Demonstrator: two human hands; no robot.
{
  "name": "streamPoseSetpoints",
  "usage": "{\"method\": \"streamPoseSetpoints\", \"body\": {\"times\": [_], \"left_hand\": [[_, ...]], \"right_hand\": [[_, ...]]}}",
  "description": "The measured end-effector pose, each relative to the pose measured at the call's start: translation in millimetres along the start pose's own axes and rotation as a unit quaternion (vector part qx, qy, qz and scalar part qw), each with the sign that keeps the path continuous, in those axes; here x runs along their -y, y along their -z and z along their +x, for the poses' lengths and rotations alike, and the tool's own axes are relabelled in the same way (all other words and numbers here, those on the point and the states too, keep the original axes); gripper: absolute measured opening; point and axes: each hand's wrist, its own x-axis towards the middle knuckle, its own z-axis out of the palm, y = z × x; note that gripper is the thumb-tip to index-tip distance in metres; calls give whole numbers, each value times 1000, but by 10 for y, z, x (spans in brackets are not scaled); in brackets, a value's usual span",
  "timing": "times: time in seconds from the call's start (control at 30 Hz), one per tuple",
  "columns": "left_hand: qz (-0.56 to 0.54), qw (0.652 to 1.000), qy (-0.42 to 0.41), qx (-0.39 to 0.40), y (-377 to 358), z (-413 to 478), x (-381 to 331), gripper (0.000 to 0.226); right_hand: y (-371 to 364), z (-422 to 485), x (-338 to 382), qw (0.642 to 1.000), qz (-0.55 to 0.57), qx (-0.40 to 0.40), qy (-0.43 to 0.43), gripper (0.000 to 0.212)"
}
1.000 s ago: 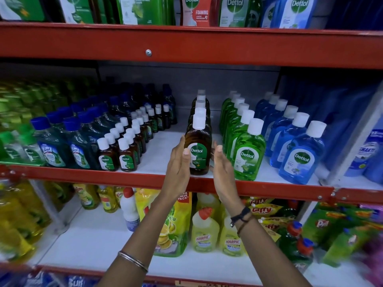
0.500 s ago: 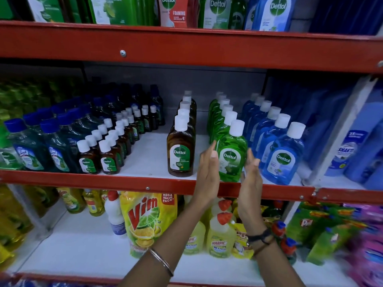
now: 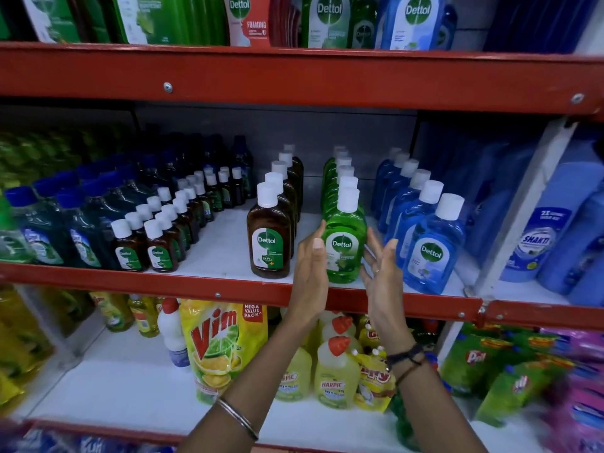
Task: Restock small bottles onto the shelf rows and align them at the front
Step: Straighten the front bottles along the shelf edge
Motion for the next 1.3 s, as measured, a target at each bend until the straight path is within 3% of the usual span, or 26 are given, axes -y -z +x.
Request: {"method": "streamPoseSetpoints", "body": {"times": [0.33,0.43,0.57,0.67,0.8,0.9,0.97,1.1,1.17,1.3], "left_hand": [[22,1000,3,-13,-45,-2,-36,58],[49,998,-30,-37,-97,-47,-57,47],[77,979,-156,-107,-340,-234,-83,41],[70,982,-176,-23,-642,-267,-115,40],[39,996,-33,66,-1045,-80,-221,42],[16,996,43,78,-1245,59,-194,74],[20,995,40,86,-1281,89,-124,90],[7,996,27,85,-1172,116,-4,66],[7,996,23,90,-1122,114,11,65],[6,994,17,105,-1104,90,-15,65]], "right_hand": [[75,42,28,1000,0,8,-3,61],[130,-6,53,999,-30,15,16,58],[354,-177,61,983,-51,-89,152,59],[620,-227,74,953,-68,-191,226,61],[818,-140,66,959,-90,-215,161,59],[881,-113,64,974,-87,-172,118,58],[952,-89,85,982,-67,-148,100,49],[1153,50,181,994,-6,-97,50,44],[1222,146,233,997,5,-76,21,40],[1277,252,274,998,10,-54,-8,62]]}}
